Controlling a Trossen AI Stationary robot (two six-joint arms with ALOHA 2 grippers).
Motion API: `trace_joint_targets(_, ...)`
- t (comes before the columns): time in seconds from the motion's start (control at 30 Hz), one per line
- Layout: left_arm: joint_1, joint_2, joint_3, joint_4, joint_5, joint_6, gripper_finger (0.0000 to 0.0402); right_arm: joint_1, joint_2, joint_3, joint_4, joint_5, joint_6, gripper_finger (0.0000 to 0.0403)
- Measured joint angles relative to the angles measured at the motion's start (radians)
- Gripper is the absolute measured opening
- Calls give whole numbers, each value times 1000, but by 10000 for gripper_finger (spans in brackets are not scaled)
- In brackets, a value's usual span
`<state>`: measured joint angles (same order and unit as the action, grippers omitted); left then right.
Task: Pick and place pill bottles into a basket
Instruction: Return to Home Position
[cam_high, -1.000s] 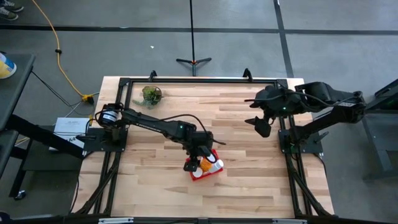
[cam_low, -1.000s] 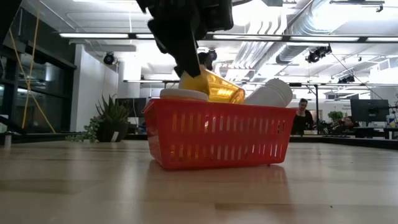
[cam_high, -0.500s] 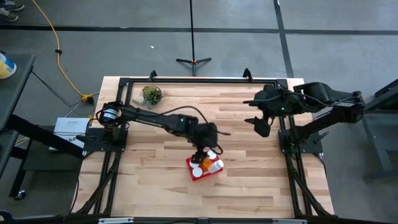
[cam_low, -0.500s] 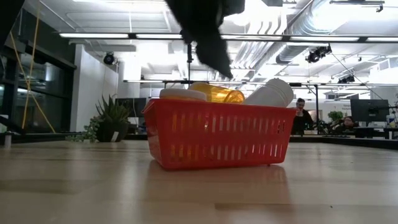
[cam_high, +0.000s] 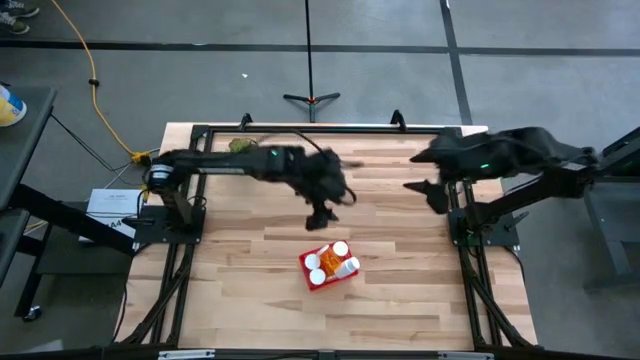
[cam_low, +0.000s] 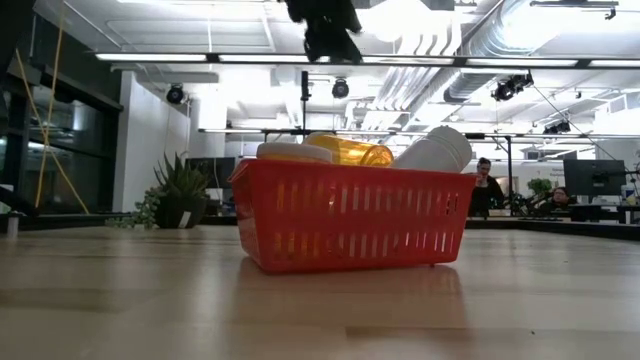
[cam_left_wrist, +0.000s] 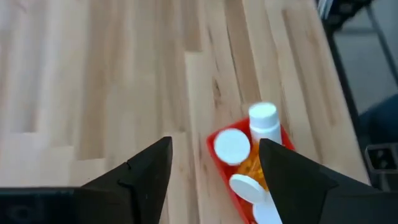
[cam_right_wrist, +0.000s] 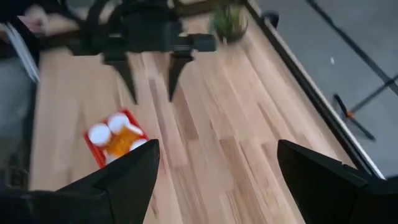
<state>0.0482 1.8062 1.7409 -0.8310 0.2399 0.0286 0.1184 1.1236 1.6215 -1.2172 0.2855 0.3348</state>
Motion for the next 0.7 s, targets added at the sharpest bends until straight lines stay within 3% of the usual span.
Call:
trace_joint_targets(0.27,55,-206,0,43,5,-26,247,0,-129,0,120,23,-35,317)
trace_joint_targets(0.7,8,-426,-2,72,-81,-95,232,0,-148,0,132,-5,-76,317)
